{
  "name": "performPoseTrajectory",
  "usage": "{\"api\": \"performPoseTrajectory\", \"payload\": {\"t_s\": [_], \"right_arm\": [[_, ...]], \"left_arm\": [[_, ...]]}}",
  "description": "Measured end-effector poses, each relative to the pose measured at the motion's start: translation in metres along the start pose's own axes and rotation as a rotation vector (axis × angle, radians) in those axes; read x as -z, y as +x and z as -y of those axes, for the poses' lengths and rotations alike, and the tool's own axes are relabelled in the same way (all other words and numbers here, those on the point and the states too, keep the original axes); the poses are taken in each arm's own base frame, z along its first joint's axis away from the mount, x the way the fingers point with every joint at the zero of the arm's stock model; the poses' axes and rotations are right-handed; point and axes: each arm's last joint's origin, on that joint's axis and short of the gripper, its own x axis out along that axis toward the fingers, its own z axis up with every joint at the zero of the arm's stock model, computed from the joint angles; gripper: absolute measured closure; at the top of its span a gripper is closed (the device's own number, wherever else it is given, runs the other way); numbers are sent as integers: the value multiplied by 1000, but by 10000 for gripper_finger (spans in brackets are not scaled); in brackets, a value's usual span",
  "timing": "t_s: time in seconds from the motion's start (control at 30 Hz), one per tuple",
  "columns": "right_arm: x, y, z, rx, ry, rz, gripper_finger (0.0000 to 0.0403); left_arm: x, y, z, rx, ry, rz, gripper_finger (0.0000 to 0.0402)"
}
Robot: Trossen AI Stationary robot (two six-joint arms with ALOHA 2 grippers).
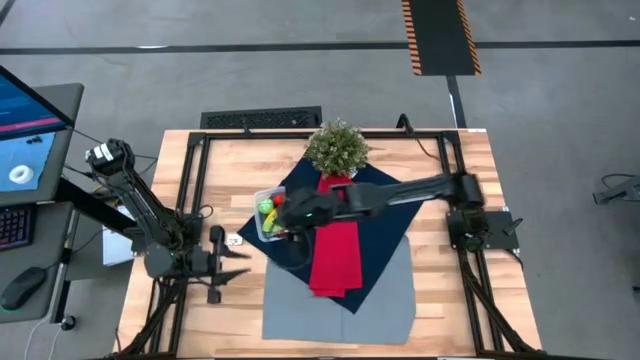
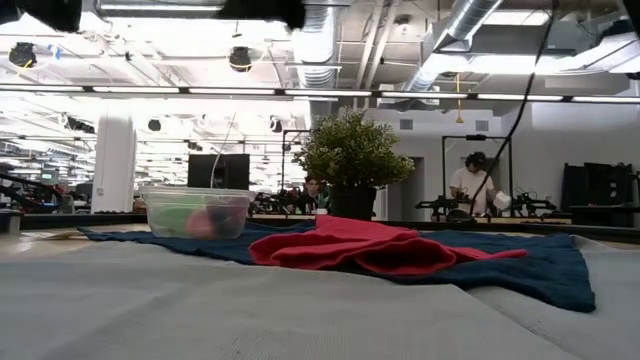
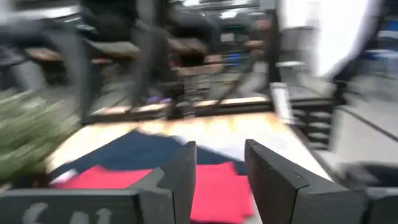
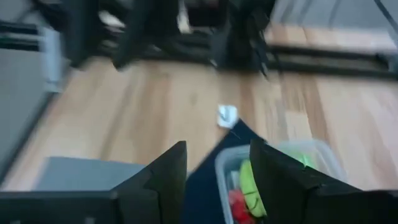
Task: Pick and placing Produce into tupperware
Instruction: Return to Home Position
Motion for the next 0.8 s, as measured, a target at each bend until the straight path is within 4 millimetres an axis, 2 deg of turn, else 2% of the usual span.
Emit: {"api": "performPoseTrajectory", "payload": {"t_s": [0.07, 0.13, 0.27, 0.43, 0.5, 0.63, 0.7, 0.8], "right_arm": [[-4, -25, -10, -32, -26, 32, 204], [2, -44, -18, -46, -25, 64, 206], [38, -76, -33, -73, -10, 178, 209], [88, -123, -58, -149, -31, 408, 208], [109, -139, -66, -186, -34, 434, 207], [142, -161, -72, -173, 41, 431, 208], [158, -170, -68, -149, 208, 391, 210], [175, -176, -74, -183, 186, 426, 211]], "left_arm": [[-2, 4, 0, 71, 19, 15, 274], [-4, 11, -5, 85, -7, 34, 274], [-10, 22, -16, 155, -19, 75, 274], [-17, 36, -33, 269, -19, 135, 274], [-18, 43, -43, 264, -45, 142, 274], [-12, 58, -67, 158, -57, 93, 274], [-9, 65, -80, 144, -67, 71, 274], [-8, 73, -95, 220, -62, 74, 274]]}}
